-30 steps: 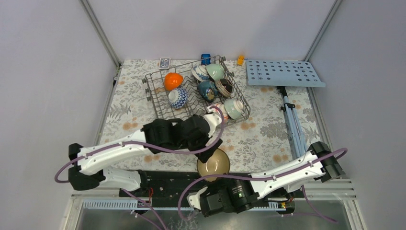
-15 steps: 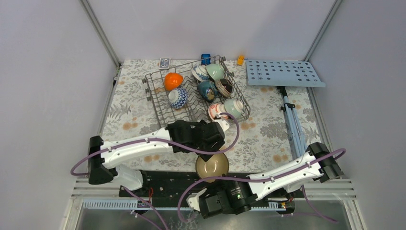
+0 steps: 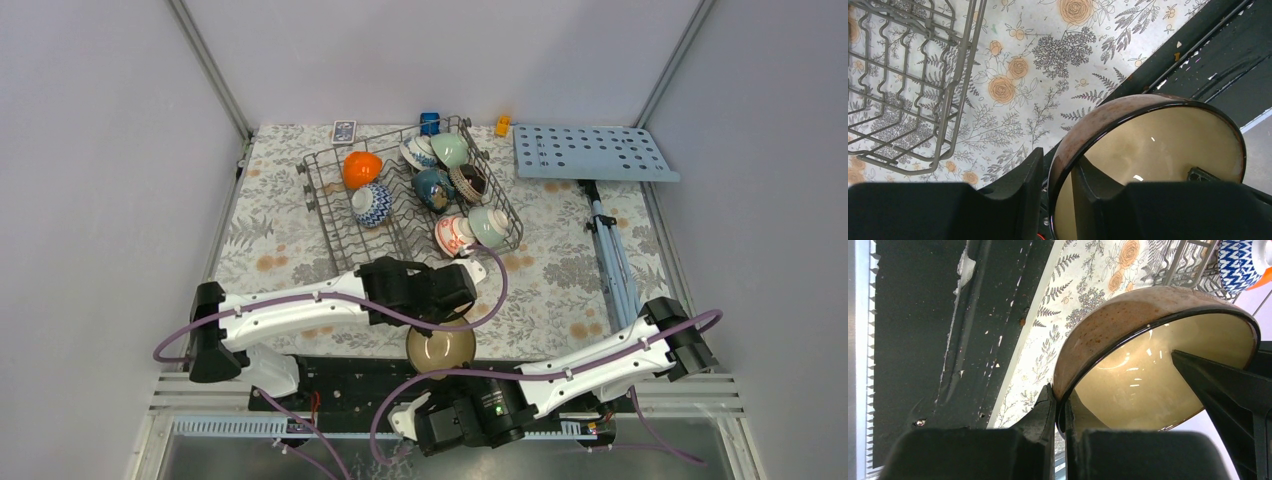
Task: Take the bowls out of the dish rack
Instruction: Place the bowl at the center of the board.
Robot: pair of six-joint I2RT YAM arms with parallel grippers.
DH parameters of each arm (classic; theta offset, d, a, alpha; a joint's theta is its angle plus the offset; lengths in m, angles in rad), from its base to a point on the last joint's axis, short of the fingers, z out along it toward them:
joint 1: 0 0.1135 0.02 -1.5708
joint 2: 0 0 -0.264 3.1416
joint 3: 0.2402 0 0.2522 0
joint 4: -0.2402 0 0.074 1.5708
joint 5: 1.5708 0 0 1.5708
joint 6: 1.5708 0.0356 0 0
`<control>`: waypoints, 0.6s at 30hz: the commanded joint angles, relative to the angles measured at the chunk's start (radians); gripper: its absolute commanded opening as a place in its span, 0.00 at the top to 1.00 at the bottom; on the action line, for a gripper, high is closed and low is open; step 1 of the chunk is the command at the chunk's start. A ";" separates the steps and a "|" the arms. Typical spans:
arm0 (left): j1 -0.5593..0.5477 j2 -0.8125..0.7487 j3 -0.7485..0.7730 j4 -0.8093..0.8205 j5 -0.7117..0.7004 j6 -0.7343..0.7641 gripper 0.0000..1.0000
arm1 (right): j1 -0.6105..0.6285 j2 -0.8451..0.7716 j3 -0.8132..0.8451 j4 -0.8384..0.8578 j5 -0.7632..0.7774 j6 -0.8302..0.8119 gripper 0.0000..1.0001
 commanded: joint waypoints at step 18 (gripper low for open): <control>-0.009 -0.027 -0.014 0.040 -0.042 -0.030 1.00 | 0.011 0.001 0.044 0.013 0.108 0.008 0.66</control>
